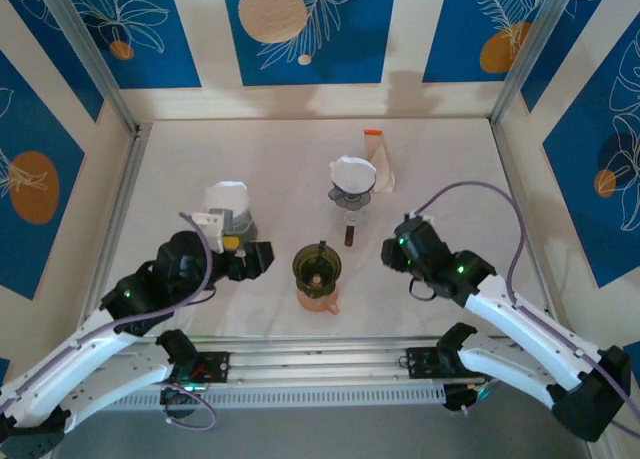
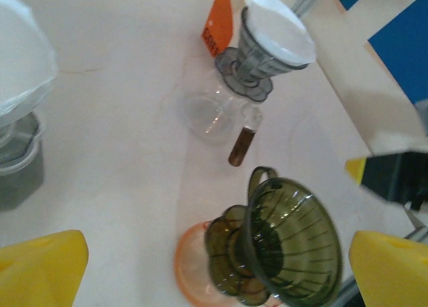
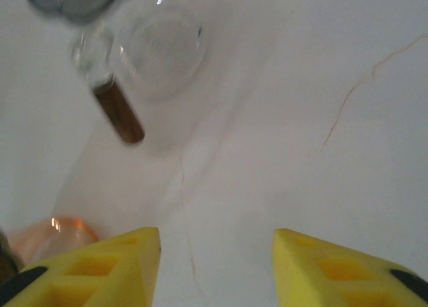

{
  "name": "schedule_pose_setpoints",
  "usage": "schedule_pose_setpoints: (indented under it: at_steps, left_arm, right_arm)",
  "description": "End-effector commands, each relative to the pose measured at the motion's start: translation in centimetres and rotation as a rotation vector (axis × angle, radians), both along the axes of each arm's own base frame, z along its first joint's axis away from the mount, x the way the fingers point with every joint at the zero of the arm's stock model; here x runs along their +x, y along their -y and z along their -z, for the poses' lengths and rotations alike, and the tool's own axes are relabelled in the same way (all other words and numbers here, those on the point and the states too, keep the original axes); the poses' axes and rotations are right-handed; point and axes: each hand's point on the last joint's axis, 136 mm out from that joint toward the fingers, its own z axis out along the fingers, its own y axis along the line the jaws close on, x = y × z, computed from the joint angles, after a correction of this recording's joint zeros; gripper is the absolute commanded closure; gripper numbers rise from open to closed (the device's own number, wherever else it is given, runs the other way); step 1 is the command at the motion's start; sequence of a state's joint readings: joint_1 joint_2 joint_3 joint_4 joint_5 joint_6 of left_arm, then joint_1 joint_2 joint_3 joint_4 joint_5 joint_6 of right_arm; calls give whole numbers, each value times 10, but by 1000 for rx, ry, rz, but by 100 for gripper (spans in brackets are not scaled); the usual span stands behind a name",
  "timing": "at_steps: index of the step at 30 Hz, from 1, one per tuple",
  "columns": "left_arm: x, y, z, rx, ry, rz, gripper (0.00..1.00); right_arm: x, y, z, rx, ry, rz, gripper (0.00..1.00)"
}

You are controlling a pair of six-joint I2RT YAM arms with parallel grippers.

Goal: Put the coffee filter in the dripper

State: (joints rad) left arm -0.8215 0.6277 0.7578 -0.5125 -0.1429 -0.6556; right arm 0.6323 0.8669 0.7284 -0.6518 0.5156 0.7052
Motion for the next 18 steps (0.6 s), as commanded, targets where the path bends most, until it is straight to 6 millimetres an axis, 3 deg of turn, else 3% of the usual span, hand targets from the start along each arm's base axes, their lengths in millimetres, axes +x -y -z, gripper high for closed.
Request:
schedule_pose_setpoints:
  at_steps: [1,8,13,18]
  left_arm:
    - [0,-10,15,5,7,-47,0]
    - [-7,-13,40,-6,-40,-46,0]
    - [-8,-14,47,-1,-50,-45,0]
    - [-8,-14,50,5,-53,-46,0]
  right_arm:
    - [37,-4,-36,106,82,-12,56]
    - [105,11,-53,84,80,42,68]
    - [152,20,-47,78,36,58,75]
    - [193,15,-42,77,2,32,76]
